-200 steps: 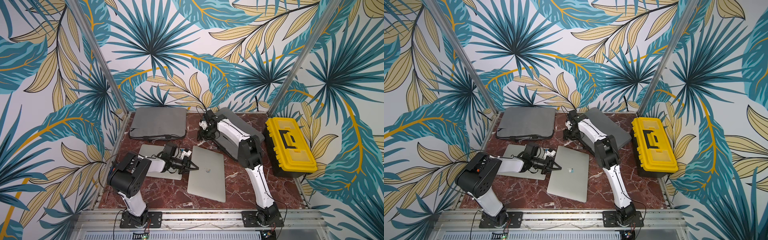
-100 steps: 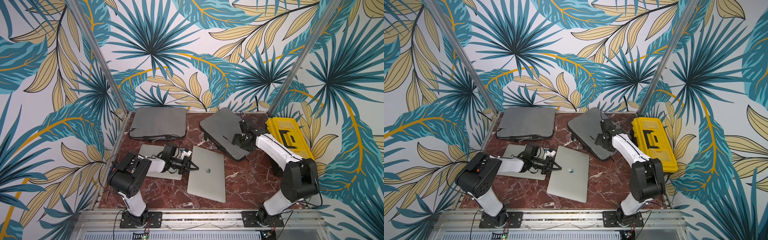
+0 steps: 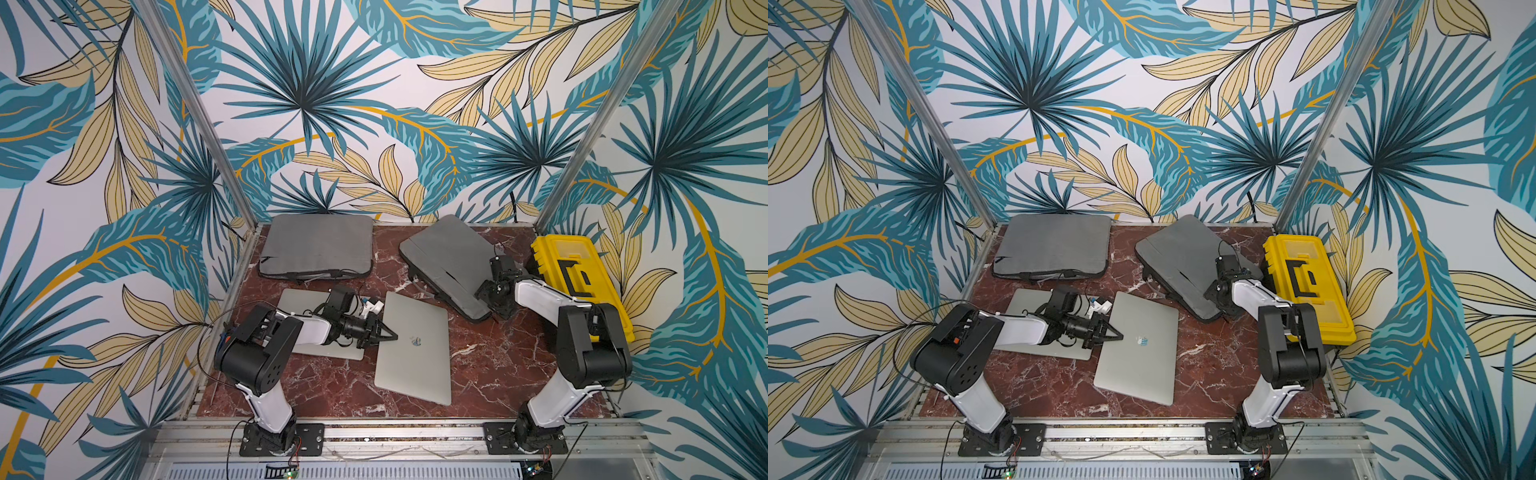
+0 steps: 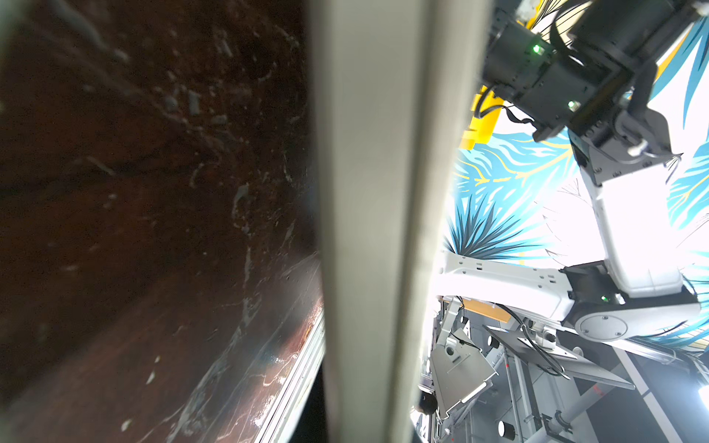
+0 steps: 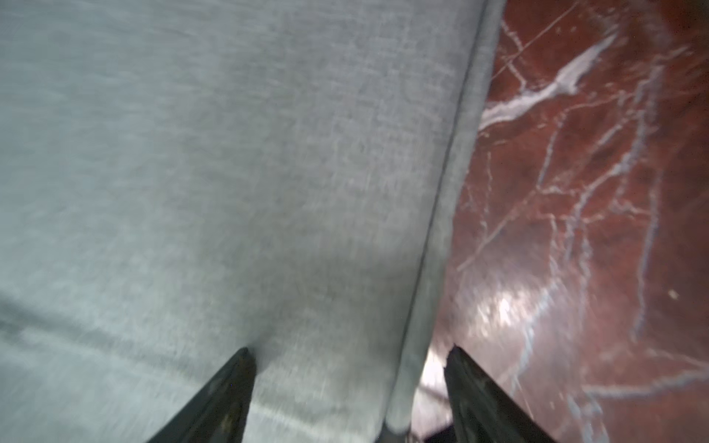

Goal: Open the zippered laptop bag and take out the laptop
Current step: Adjust the zippered laptop bag at the center of the board.

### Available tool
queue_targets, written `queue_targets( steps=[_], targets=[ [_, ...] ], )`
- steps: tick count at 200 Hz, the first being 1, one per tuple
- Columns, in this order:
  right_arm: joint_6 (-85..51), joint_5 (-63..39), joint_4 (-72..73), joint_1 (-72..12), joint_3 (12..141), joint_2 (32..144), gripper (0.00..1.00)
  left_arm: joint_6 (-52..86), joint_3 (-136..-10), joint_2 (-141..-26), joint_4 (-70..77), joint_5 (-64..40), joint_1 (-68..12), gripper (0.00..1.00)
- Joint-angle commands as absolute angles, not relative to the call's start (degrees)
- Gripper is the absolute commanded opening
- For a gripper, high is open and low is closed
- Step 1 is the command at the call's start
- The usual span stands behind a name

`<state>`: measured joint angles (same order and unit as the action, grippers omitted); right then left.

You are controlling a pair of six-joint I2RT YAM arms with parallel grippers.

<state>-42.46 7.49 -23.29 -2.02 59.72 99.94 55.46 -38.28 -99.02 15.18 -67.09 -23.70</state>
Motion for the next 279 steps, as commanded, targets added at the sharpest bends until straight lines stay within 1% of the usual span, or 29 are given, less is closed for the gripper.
queue_targets(
  steps=[1,10,22,27,41,67,78,91,102,112,143,187,220,230,239,264,279],
  targets=[
    [-40.8,6.2,-20.8,-0.4,62.3,103.4,0.74,55.5,-40.1,-98.6,18.2,-72.0,-23.9,0.00],
    [-38.9,5.9,-21.9,-0.1,64.5,105.0,0.66,55.5,-40.2,-98.8,18.2,-72.1,-24.0,0.00],
    [-36.4,6.4,-26.3,0.0,68.7,107.8,0.52,55.5,-40.3,-99.0,18.2,-72.1,-24.0,0.00],
    [-35.1,6.5,-27.8,0.0,70.4,108.9,0.48,55.4,-40.4,-99.1,18.2,-72.2,-24.0,0.00],
    [-32.3,6.4,-30.6,0.0,73.6,111.6,0.44,55.5,-40.5,-99.2,18.2,-72.1,-23.9,0.00],
    [-27.5,7.0,-34.3,0.0,77.7,114.8,0.32,55.5,-40.6,-99.2,18.2,-71.9,-24.0,0.00],
    [-26.0,6.0,-35.5,0.2,79.7,115.9,0.23,55.5,-40.8,-99.4,18.2,-72.0,-23.9,0.00],
    [-25.0,6.6,-38.6,0.2,83.0,117.2,0.21,55.5,-41.0,-99.7,18.2,-71.9,-24.0,0.00],
    [-23.8,7.6,-40.0,0.2,85.1,118.1,0.21,55.5,-41.0,-99.9,18.2,-71.9,-24.0,0.00],
    [-22.7,8.5,-41.3,0.2,87.2,119.0,0.23,55.5,-41.2,-100.1,18.2,-71.6,-24.2,0.00],
    [-21.6,12.7,-43.9,0.2,93.2,122.2,0.23,55.4,-42.9,-101.8,18.2,-70.8,-25.6,0.00],
    [-22.4,13.3,-43.1,0.2,99.6,126.0,0.23,56.1,-46.3,-104.4,18.2,-67.1,-28.4,0.00],
    [-23.4,13.5,-44.2,0.2,105.1,129.2,0.23,57.6,-46.5,-104.8,18.2,-64.1,-30.0,0.00],
    [-23.9,12.8,-44.3,0.2,106.2,129.7,0.27,58.4,-46.1,-104.9,18.2,-62.9,-30.6,0.00],
    [-24.4,12.0,-44.3,0.2,106.8,130.1,0.33,59.4,-45.6,-104.9,18.2,-61.5,-31.2,0.00],
    [-24.8,10.6,-44.2,0.2,106.6,129.8,0.45,62.4,-43.5,-104.5,18.2,-58.0,-32.2,0.00],
    [-24.6,9.6,-43.7,0.2,105.3,128.6,0.51,63.5,-42.5,-104.2,18.2,-56.8,-32.3,0.05]
  ],
)
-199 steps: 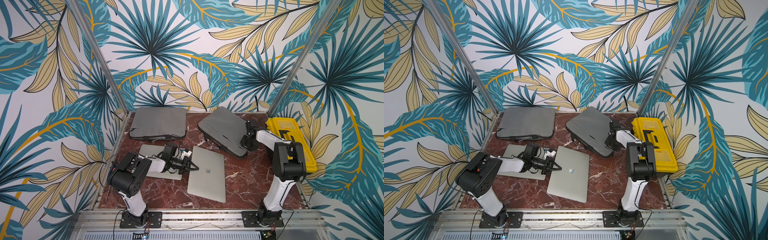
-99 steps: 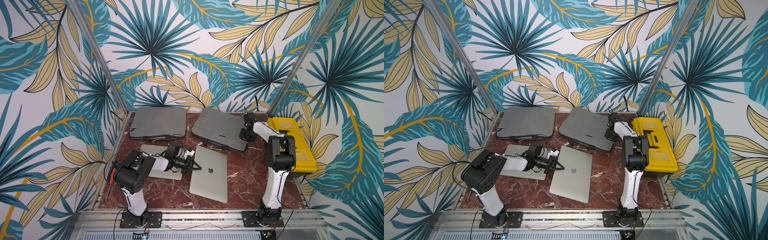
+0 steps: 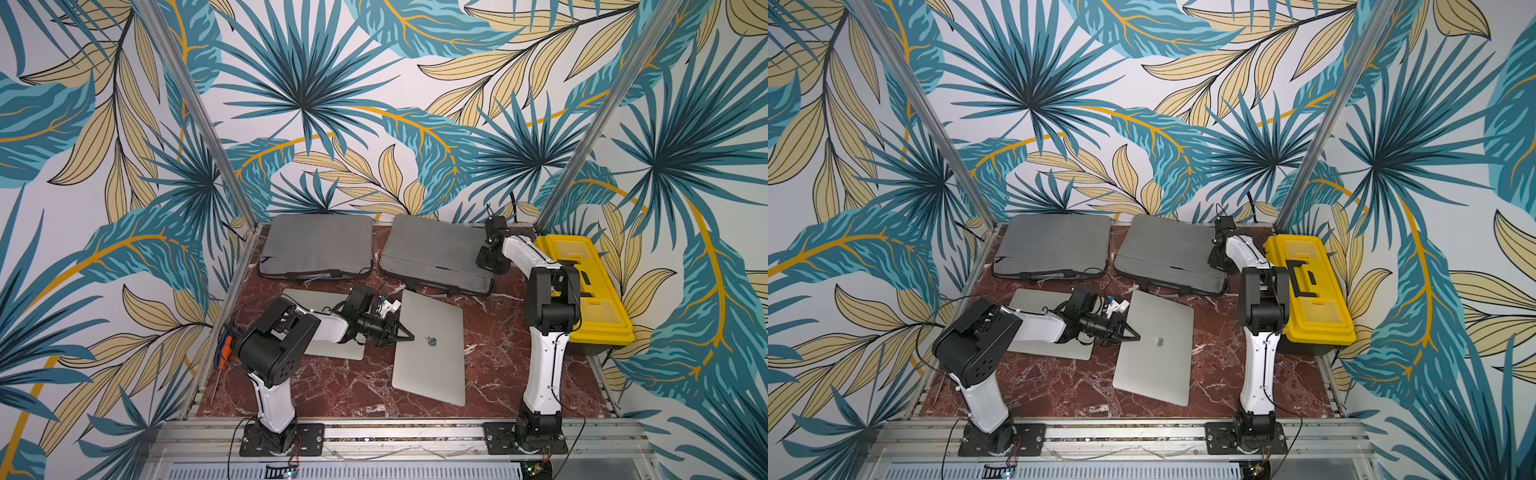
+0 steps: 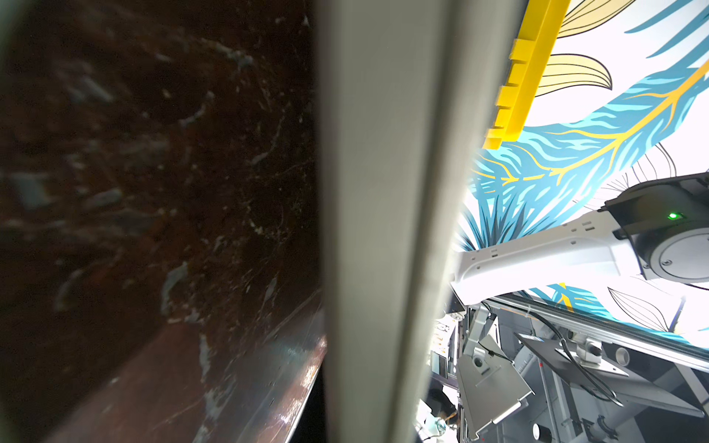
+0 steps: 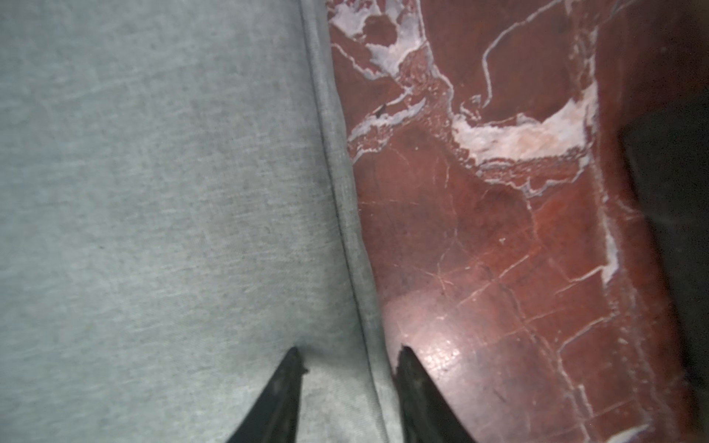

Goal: Open the zippered laptop bag and take out the laptop
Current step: Adjust the zippered laptop bag at the center of the board.

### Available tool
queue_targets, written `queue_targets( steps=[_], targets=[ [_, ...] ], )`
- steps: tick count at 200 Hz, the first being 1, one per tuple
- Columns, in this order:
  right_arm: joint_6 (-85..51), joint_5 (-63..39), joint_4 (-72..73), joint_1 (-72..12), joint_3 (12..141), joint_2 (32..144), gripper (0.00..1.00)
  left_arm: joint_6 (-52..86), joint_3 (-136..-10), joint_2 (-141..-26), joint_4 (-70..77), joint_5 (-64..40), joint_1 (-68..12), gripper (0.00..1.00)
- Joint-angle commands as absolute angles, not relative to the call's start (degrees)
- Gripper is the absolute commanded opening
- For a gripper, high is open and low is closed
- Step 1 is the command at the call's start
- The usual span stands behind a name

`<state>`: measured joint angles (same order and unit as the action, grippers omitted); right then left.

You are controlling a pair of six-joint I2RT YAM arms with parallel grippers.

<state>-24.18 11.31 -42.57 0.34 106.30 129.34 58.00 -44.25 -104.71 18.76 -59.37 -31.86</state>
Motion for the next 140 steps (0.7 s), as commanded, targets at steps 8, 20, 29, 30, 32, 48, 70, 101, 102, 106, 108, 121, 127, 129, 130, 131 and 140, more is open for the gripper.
queue_targets(
  steps=[8,20,29,30,32,48,70,101,102,106,108,121,127,129,130,131,140],
  targets=[
    [-24.4,9.0,-43.2,0.2,104.3,127.6,0.55,64.2,-42.1,-104.0,18.2,-56.6,-32.3,0.07],
    [-24.1,8.4,-42.7,0.2,102.6,126.2,0.59,65.1,-41.2,-103.8,18.2,-56.5,-32.4,0.10],
    [-24.1,8.2,-42.3,0.1,101.4,125.0,0.61,65.8,-40.5,-103.5,18.2,-56.3,-32.5,0.14],
    [-24.1,8.2,-42.3,0.2,101.2,124.8,0.62,65.9,-40.4,-103.5,18.2,-56.3,-32.5,0.14],
    [-24.1,8.1,-42.2,0.2,101.0,124.5,0.62,66.0,-40.3,-103.4,18.2,-56.2,-32.5,0.15],
    [-24.2,7.4,-41.3,0.2,99.0,122.1,0.65,66.5,-39.5,-103.1,18.2,-55.9,-32.6,0.21],
    [-24.8,5.8,-39.9,0.2,96.2,118.7,0.67,67.1,-38.9,-103.0,18.2,-55.2,-32.7,0.26],
    [-26.0,3.8,-38.0,0.2,92.0,113.6,0.67,67.7,-38.3,-102.9,18.2,-54.8,-32.9,0.28],
    [-25.9,3.6,-37.9,0.2,91.9,113.4,0.67,67.8,-38.3,-102.9,18.2,-54.8,-32.9,0.28],
    [-26.1,3.3,-37.7,0.2,91.3,112.7,0.67,67.9,-38.2,-102.8,18.2,-54.7,-32.9,0.29],
    [-26.2,3.2,-37.5,0.2,91.0,112.4,0.68,67.9,-38.0,-102.6,18.2,-54.7,-33.0,0.29],
    [-26.6,2.0,-36.6,0.2,89.3,110.3,0.68,68.3,-37.4,-102.1,18.2,-54.6,-33.0,0.36],
    [-26.8,1.5,-36.3,0.2,88.5,109.4,0.68,68.5,-37.1,-101.9,18.2,-54.5,-33.0,0.41],
    [-26.9,1.3,-36.2,0.2,88.3,109.1,0.68,68.6,-37.0,-101.8,18.2,-54.4,-33.0,0.43],
    [-26.9,1.2,-36.1,0.2,88.2,109.0,0.68,68.6,-36.9,-101.8,18.2,-54.4,-33.0,0.43],
    [-27.0,1.1,-36.0,0.2,88.1,108.8,0.68,68.6,-36.9,-101.8,18.2,-54.4,-33.0,0.44],
    [-27.3,0.3,-35.5,0.1,87.1,107.5,0.68,68.7,-36.7,-101.7,18.2,-54.2,-33.0,0.47]
  ],
)
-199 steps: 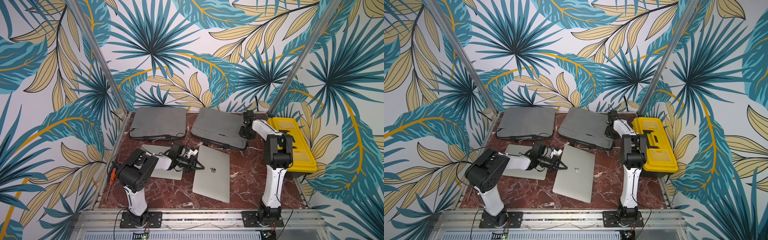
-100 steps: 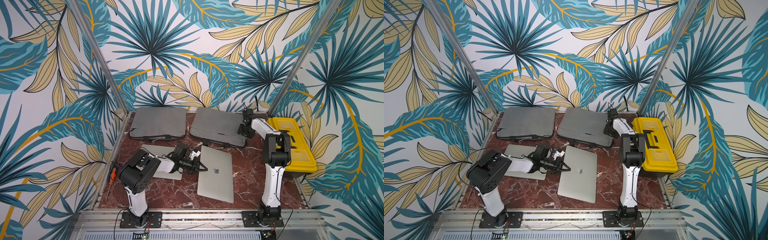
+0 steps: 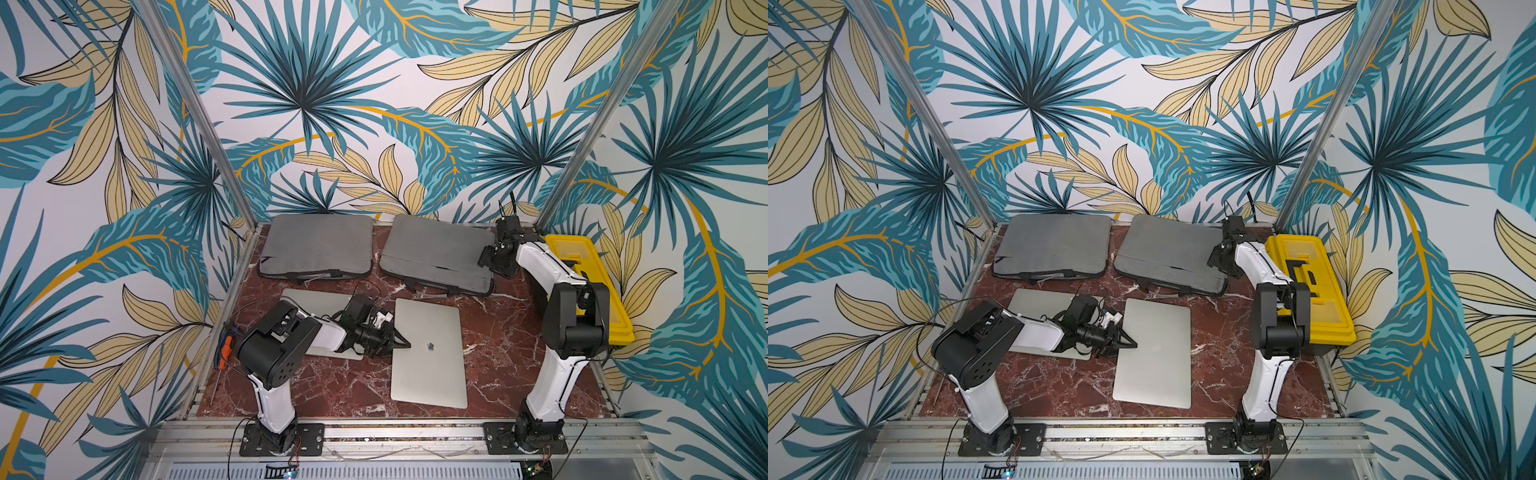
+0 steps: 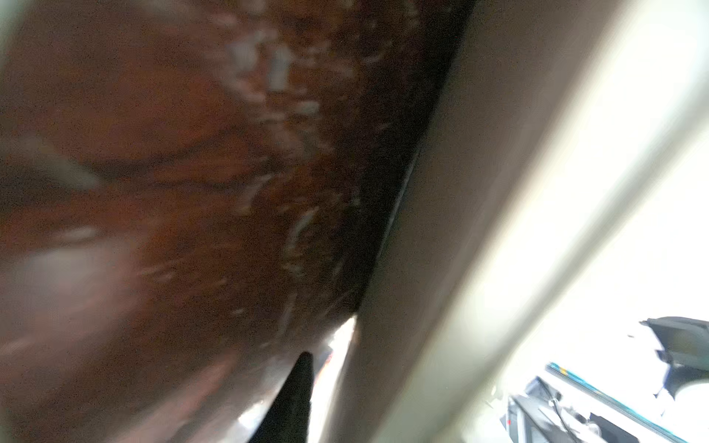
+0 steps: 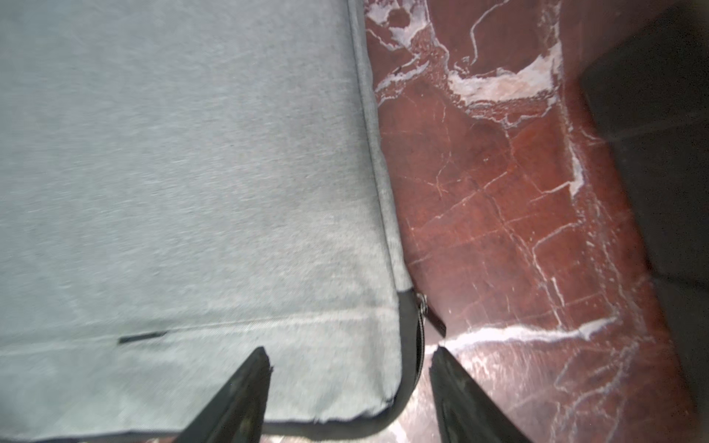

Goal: Open the zippered laptop bag and take out the laptop
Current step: Adjust the zippered laptop bag at the center of the board, then place the laptop at the center of the board.

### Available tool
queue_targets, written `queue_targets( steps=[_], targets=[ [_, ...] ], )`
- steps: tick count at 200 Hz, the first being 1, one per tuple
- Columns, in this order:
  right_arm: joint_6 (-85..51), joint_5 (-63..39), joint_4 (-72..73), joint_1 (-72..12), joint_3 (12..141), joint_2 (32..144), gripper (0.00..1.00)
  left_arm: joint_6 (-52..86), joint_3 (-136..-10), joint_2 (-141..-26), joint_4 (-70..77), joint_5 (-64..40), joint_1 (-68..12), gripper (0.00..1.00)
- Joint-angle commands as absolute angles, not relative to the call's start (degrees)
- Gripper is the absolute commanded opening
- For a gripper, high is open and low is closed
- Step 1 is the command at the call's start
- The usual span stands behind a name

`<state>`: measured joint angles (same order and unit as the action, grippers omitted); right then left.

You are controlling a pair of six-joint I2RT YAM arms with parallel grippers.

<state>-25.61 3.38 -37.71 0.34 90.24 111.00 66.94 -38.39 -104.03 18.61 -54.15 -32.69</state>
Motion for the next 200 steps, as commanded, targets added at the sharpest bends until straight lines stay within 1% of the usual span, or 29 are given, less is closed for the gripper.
queue_targets(
  steps=[1,22,27,49,105,107,111,112,115,124,146,178,200],
  targets=[
    [-27.4,0.2,-35.4,0.1,87.0,107.4,0.68,68.7,-36.7,-101.7,18.2,-54.2,-33.0,0.47],
    [-28.0,-1.5,-34.4,0.0,84.7,104.5,0.68,68.8,-36.9,-101.9,18.2,-54.1,-32.9,0.50],
    [-28.0,-1.8,-34.3,0.0,84.3,103.8,0.68,68.8,-36.9,-101.8,18.2,-54.1,-33.0,0.52],
    [-27.8,-2.2,-34.9,-0.2,82.7,100.6,0.68,69.4,-36.3,-100.6,18.2,-53.7,-33.0,0.56],
    [-26.5,-1.3,-34.6,-1.5,74.6,91.3,0.74,71.3,-33.6,-93.7,18.3,-52.4,-31.4,0.76],
    [-26.4,-1.4,-34.6,-1.5,74.2,90.9,0.79,71.4,-33.5,-93.4,18.2,-52.4,-31.3,0.77],
    [-26.1,-1.3,-34.6,-1.6,73.6,90.3,0.94,71.5,-33.4,-92.7,18.2,-52.4,-31.1,0.79],
    [-26.0,-1.3,-34.6,-1.6,73.4,90.2,0.97,71.6,-33.3,-92.6,18.2,-52.3,-31.0,0.79],
    [-25.7,-1.2,-34.6,-1.6,72.9,89.7,0.99,71.7,-33.2,-92.1,18.3,-52.3,-30.9,0.81],
    [-25.1,-0.6,-34.4,-1.7,71.4,88.3,1.00,71.8,-32.9,-90.2,17.9,-51.9,-30.3,0.86],
    [-23.7,0.6,-32.7,-1.7,67.5,84.9,1.00,67.6,-34.4,-85.2,9.1,-49.8,-28.8,0.94],
    [-23.0,0.9,-28.6,-1.7,62.1,80.4,1.00,56.0,-40.8,-79.0,-11.3,-43.4,-27.0,0.95],
    [-22.7,-0.4,-25.0,-1.7,58.8,77.7,1.00,50.7,-45.1,-77.0,-20.6,-39.4,-26.6,0.96]
  ],
)
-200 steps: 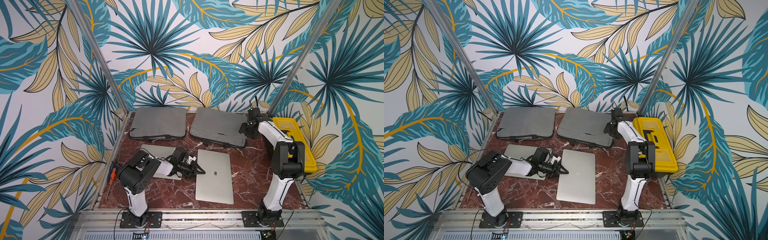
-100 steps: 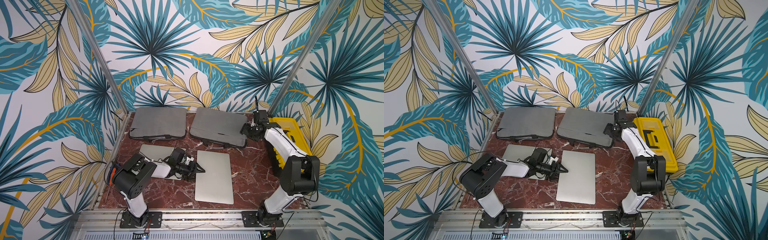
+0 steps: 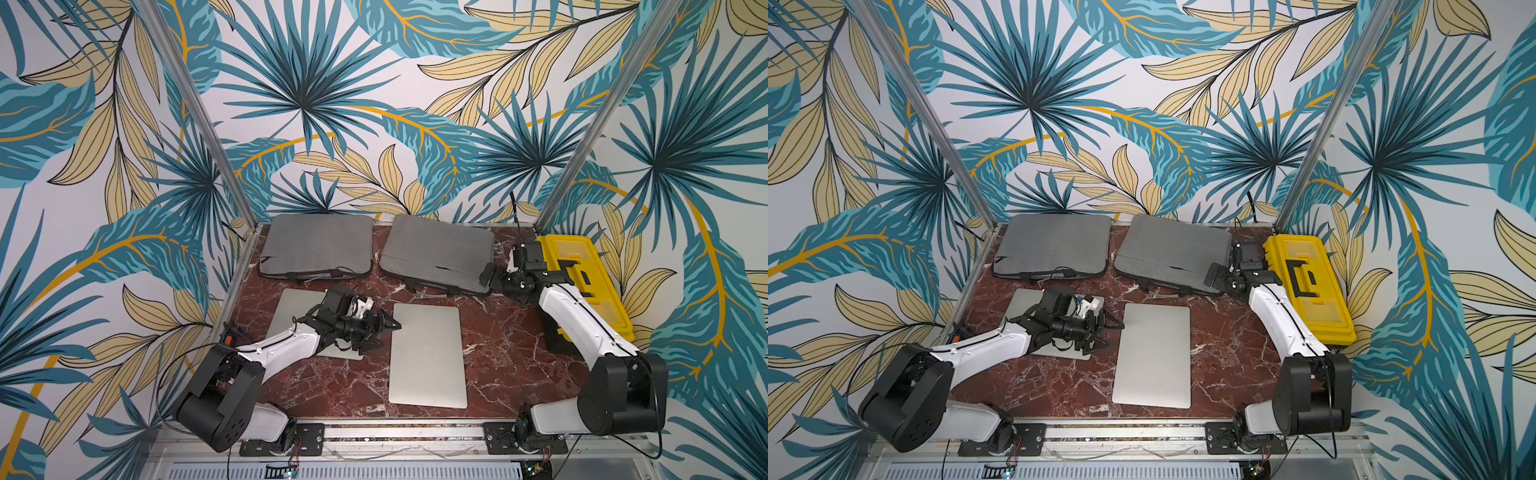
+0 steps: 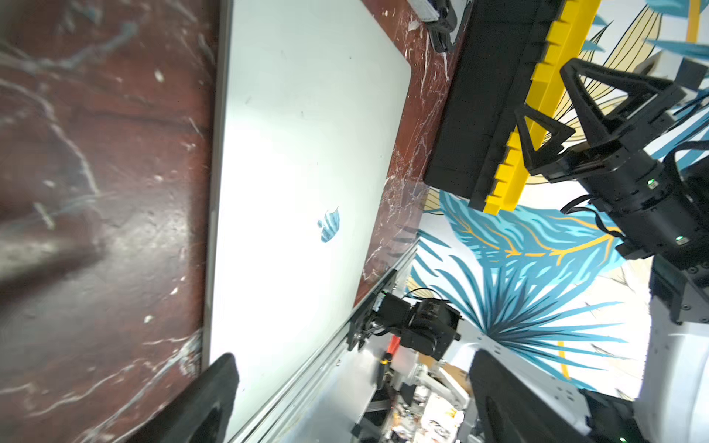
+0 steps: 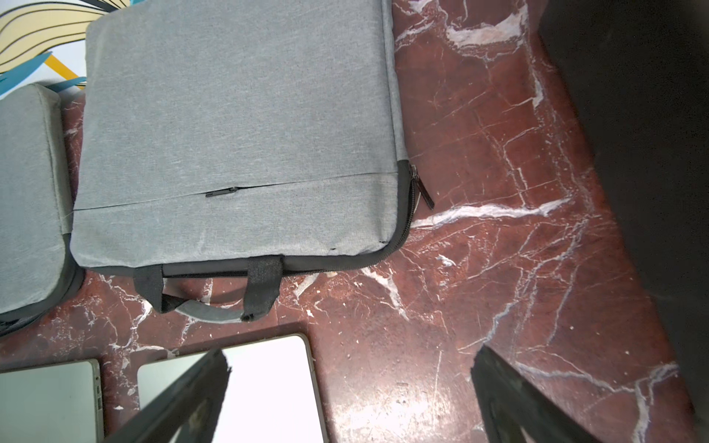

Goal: Open the zippered laptop bag and take out the laptop
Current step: Place the laptop at the center of the board.

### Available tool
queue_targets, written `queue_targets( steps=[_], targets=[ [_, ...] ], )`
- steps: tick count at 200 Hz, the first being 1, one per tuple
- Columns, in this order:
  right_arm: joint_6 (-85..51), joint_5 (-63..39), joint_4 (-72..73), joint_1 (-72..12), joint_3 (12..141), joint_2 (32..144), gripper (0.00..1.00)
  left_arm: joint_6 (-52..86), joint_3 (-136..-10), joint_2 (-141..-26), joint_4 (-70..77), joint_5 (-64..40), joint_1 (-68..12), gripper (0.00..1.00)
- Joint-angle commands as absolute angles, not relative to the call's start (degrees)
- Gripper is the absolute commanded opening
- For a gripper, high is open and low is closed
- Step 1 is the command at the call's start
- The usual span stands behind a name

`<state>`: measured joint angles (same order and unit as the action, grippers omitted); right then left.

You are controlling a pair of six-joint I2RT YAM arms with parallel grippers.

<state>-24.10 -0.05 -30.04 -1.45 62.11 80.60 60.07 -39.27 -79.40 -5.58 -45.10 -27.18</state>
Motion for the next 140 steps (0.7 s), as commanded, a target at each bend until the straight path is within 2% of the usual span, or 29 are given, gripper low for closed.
queue_targets(
  steps=[1,30,86,120,140],
  targets=[
    [-22.7,-0.5,-24.9,-1.7,58.6,77.6,1.00,50.5,-45.3,-77.0,-20.9,-39.3,-26.6,0.96],
    [-20.8,1.2,-20.0,-1.9,53.2,73.6,1.00,44.8,-50.0,-73.1,-29.0,-31.0,-26.0,0.98],
    [-16.9,6.0,2.5,-2.1,36.7,67.1,1.00,33.3,-53.4,-64.0,-33.1,1.9,-25.7,1.00],
    [-15.8,8.9,6.4,-2.1,35.9,70.1,1.00,28.5,-47.8,-59.2,-25.8,25.9,-25.6,1.00],
    [-14.5,9.9,9.0,-2.1,36.4,71.6,1.00,22.8,-40.8,-56.9,-12.9,35.7,-25.6,1.00]
  ],
)
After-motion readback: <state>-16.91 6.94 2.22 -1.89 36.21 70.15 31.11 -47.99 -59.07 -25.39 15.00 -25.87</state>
